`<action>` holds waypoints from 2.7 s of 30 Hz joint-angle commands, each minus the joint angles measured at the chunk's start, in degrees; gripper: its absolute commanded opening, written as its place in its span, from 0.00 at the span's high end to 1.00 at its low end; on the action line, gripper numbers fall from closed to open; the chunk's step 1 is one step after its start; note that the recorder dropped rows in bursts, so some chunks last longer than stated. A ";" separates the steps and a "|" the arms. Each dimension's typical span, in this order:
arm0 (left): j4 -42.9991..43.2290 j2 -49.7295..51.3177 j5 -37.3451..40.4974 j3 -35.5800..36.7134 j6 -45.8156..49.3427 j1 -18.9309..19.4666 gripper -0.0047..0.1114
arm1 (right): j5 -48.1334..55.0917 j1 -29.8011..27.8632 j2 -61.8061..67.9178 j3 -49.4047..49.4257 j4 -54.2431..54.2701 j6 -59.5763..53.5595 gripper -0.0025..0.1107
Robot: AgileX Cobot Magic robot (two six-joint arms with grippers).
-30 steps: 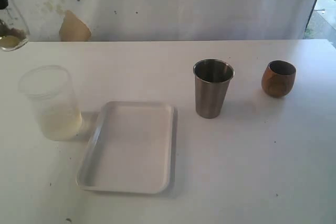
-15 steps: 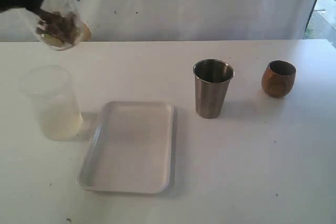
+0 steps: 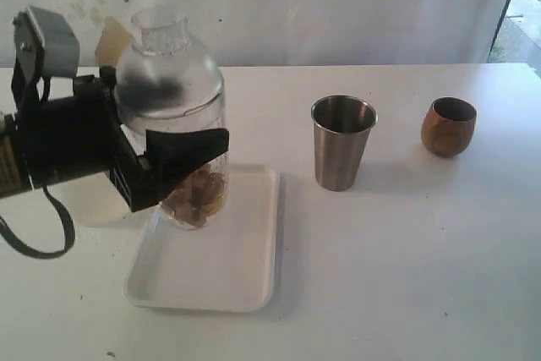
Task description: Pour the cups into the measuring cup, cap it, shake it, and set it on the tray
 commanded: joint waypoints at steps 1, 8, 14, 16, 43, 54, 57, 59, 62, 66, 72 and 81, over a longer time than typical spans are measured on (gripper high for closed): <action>-10.73 4.53 -9.37 4.31 12.02 -0.16 0.96 | 0.01 -0.36 -0.25 0.30 0.00 -0.19 0.98; -16.69 15.35 -17.34 4.35 21.35 -0.16 0.96 | 0.01 -0.36 -0.25 0.30 0.00 -0.19 0.98; -17.10 23.72 -21.22 -0.04 23.01 -0.16 0.96 | 0.01 -0.36 -0.25 0.30 0.00 -0.19 0.98; -15.64 25.80 -21.22 -2.15 22.59 -0.16 0.96 | 0.01 -0.36 -0.25 0.30 0.00 -0.19 0.98; -15.56 29.72 -13.78 -7.56 21.95 -0.16 0.06 | 0.01 -0.36 -0.25 0.30 0.00 -0.19 0.98; -16.55 26.32 -20.82 -7.56 22.56 -0.16 0.06 | 0.01 -0.36 -0.25 0.30 0.00 -0.19 0.98; -18.59 25.05 -21.22 -7.56 22.56 -0.16 0.06 | 0.01 -0.36 -0.25 0.30 0.00 -0.19 0.98; -19.41 24.23 -21.22 -7.56 22.56 -0.16 0.06 | 0.01 -0.36 -0.25 0.30 0.00 -0.19 0.98; -21.36 22.70 -21.22 -7.56 22.56 -0.16 0.06 | 0.01 -0.36 -0.25 0.30 0.00 -0.19 0.98; -22.61 20.36 -21.22 -7.56 22.56 -0.16 0.06 | 0.01 -0.36 -0.25 0.30 0.00 -0.19 0.98; -27.62 13.41 -12.48 -7.56 22.13 -0.16 0.16 | 0.01 -0.36 -0.25 0.30 0.00 -0.19 0.98; -18.90 1.19 5.83 -7.56 22.16 -0.16 0.95 | 0.01 -0.36 -0.25 0.30 0.00 -0.19 0.98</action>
